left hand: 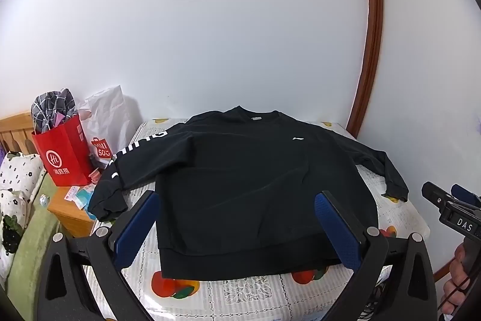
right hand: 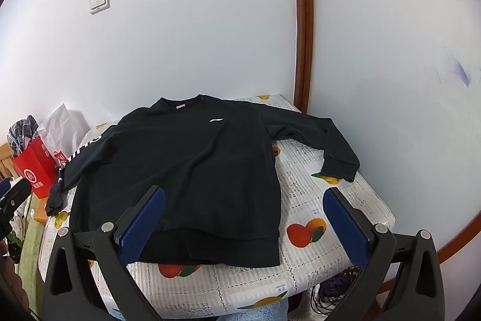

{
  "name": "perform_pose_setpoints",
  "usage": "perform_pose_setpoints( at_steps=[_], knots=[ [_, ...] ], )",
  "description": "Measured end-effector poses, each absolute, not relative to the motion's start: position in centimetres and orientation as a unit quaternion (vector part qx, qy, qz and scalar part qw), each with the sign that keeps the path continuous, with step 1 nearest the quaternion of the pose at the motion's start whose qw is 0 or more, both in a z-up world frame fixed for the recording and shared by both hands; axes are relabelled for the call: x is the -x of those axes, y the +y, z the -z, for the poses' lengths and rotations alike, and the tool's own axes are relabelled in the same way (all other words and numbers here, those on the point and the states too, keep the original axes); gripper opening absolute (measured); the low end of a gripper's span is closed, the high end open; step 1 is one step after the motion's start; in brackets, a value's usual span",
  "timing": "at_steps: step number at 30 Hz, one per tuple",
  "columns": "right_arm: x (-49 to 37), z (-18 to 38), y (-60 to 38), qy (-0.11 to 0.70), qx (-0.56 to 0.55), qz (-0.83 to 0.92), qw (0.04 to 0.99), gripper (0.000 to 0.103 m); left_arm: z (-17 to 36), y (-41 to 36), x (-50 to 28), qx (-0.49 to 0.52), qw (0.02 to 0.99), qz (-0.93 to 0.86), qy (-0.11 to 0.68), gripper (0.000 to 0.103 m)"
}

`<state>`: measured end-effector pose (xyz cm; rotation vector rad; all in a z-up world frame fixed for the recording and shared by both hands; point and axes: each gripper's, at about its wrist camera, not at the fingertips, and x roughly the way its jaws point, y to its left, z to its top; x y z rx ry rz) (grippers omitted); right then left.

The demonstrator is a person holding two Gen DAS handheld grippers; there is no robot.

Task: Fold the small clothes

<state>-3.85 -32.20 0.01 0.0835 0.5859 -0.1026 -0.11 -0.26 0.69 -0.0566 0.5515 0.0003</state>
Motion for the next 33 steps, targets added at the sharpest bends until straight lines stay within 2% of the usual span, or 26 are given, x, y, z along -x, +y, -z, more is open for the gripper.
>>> perform_pose_setpoints(
  at_steps=[33],
  knots=[
    [4.5, 0.0, -31.4, 0.278, -0.041, 0.048, 0.959, 0.103, -0.5, 0.2, 0.1, 0.030, 0.961, 0.001, 0.274, 0.103]
  ],
)
